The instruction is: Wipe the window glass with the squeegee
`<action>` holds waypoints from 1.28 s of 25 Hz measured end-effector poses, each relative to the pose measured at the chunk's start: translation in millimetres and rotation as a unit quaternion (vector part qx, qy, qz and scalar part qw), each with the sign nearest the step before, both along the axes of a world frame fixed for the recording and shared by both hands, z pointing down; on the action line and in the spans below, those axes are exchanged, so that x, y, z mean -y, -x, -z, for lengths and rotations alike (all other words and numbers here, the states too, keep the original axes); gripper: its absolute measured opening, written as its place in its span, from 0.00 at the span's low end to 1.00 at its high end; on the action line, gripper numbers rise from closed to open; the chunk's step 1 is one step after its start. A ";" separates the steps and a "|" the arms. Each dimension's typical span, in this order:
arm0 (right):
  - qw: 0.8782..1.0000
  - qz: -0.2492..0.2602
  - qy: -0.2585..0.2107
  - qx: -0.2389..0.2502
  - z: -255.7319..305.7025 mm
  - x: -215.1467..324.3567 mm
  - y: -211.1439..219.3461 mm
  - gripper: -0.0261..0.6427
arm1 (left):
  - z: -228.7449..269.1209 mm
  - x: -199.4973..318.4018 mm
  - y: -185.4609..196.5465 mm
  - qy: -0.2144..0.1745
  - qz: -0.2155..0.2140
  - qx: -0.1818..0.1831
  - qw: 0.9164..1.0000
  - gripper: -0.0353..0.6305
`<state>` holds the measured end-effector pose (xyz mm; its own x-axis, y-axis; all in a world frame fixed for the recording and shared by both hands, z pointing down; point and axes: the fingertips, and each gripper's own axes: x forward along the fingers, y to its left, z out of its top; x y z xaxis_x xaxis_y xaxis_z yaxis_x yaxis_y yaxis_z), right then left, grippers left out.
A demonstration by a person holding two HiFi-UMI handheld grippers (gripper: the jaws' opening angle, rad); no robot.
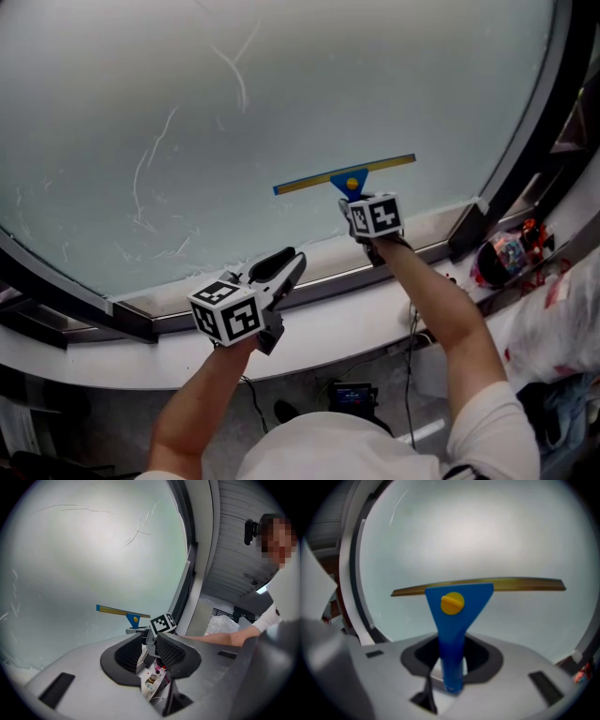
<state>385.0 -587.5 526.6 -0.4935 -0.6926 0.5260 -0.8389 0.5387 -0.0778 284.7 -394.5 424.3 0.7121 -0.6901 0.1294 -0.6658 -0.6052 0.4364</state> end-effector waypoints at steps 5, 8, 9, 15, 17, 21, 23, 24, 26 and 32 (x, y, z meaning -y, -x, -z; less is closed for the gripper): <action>1.000 0.002 0.014 -0.004 -19.3 -0.1 -0.7 0.25 | -14.5 1.7 0.5 0.014 0.007 -0.006 1.000 0.24; 1.000 0.002 0.022 -0.005 -29.8 0.0 -0.9 0.25 | -23.8 2.9 0.2 0.023 0.009 -0.007 1.000 0.24; 1.000 0.002 0.025 -0.006 -33.5 -0.3 -1.0 0.25 | -27.0 2.9 -0.5 0.026 0.008 -0.007 1.000 0.24; 0.999 0.005 0.038 -0.013 -52.2 -2.3 -1.6 0.25 | -44.0 2.7 -4.4 0.042 0.007 -0.012 0.999 0.24; 0.999 0.006 0.043 -0.017 -58.8 -3.6 -2.4 0.25 | -49.8 2.3 -5.6 0.047 0.007 -0.013 0.999 0.24; 0.998 0.008 0.050 -0.024 -72.4 -5.7 -3.8 0.25 | -59.1 2.2 -7.6 0.056 0.007 -0.015 0.998 0.24; 0.998 0.009 0.054 -0.027 -78.7 -7.5 -4.3 0.25 | -62.8 2.2 -8.2 0.059 0.007 -0.016 0.998 0.24; 0.998 0.009 0.056 -0.029 -81.8 -8.2 -4.6 0.25 | -64.5 2.3 -8.3 0.061 0.007 -0.017 0.998 0.24; 0.998 0.009 0.061 -0.032 -87.9 -9.4 -5.3 0.25 | -67.9 2.7 -8.5 0.064 0.008 -0.018 0.998 0.24; 0.997 0.008 0.071 -0.033 -102.9 -12.5 -5.1 0.25 | -78.2 2.3 -10.7 0.073 0.009 -0.019 0.997 0.24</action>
